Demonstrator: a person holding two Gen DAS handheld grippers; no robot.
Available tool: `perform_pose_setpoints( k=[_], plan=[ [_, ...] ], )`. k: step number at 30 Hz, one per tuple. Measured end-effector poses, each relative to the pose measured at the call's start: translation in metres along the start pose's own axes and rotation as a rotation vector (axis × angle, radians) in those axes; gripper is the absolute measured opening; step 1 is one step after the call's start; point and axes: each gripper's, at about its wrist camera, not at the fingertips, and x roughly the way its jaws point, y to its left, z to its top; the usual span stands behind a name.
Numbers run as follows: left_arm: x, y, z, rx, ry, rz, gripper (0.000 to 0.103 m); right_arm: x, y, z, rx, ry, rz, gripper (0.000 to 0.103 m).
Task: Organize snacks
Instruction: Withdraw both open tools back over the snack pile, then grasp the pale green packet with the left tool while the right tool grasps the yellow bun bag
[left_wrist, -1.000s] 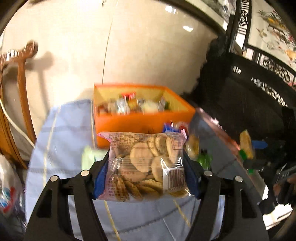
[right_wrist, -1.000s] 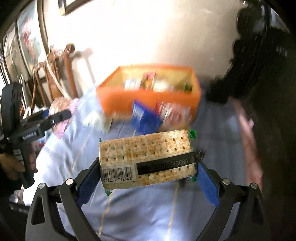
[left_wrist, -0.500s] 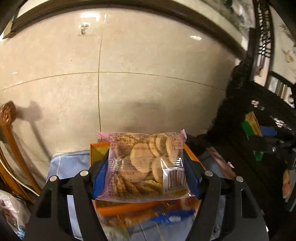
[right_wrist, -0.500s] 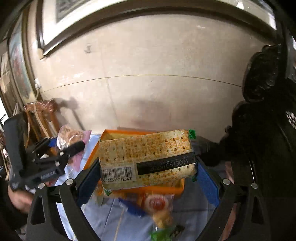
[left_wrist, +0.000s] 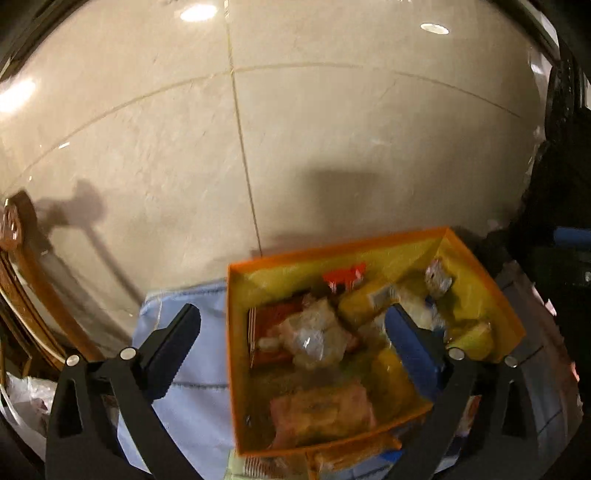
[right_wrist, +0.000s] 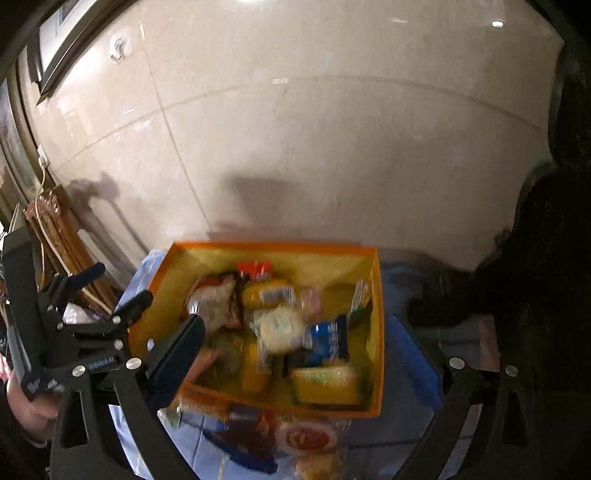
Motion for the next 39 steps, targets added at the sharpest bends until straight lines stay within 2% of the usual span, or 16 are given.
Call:
perform_pose_setpoints(
  k=[4, 6, 9, 11, 14, 16, 23, 27, 32, 34, 35, 36, 37, 39],
  plan=[
    [-0.014, 0.014, -0.041, -0.031, 0.019, -0.038, 0.098, -0.014, 0.0, -0.043, -0.021, 0.015, -0.018, 0.099],
    [-0.019, 0.018, -0.075, -0.011, 0.032, -0.05, 0.098, -0.014, -0.004, -0.082, -0.035, 0.027, -0.072, 0.099],
    [-0.021, 0.021, -0.131, 0.001, 0.067, -0.09, 0.098, -0.002, -0.006, -0.142, -0.034, 0.101, -0.111, 0.099],
    [-0.017, 0.022, -0.165, -0.001, 0.113, -0.09, 0.098, 0.009, -0.007, -0.175, -0.027, 0.158, -0.125, 0.099],
    [-0.01, 0.023, -0.194, -0.028, 0.153, -0.092, 0.098, 0.019, -0.012, -0.206, 0.004, 0.204, -0.124, 0.099],
    [-0.006, 0.022, -0.21, -0.027, 0.175, -0.083, 0.098, 0.025, -0.012, -0.213, -0.007, 0.221, -0.138, 0.099],
    [0.001, 0.016, -0.207, -0.019, 0.155, -0.073, 0.098, 0.054, -0.006, -0.201, -0.094, 0.251, -0.198, 0.099],
    [0.02, 0.006, -0.199, 0.0, 0.161, -0.048, 0.098, 0.073, -0.006, -0.199, -0.134, 0.263, -0.21, 0.099],
    [0.05, -0.002, -0.19, 0.035, 0.185, 0.0, 0.098, 0.094, -0.01, -0.199, -0.124, 0.276, -0.204, 0.098],
    [0.061, -0.001, -0.194, 0.025, 0.234, 0.004, 0.098, 0.096, -0.01, -0.203, -0.119, 0.282, -0.182, 0.082],
    [0.063, 0.001, -0.198, 0.023, 0.244, -0.006, 0.097, 0.099, -0.01, -0.206, -0.117, 0.295, -0.158, 0.063],
    [0.06, 0.003, -0.2, 0.02, 0.225, -0.007, 0.091, 0.099, -0.008, -0.208, -0.12, 0.298, -0.161, 0.06],
    [0.057, 0.005, -0.201, 0.013, 0.203, -0.014, 0.078, 0.097, -0.008, -0.209, -0.117, 0.29, -0.156, 0.057],
    [0.051, 0.01, -0.203, 0.0, 0.184, -0.018, 0.063, 0.09, -0.008, -0.211, -0.088, 0.263, -0.126, 0.055]
  ],
)
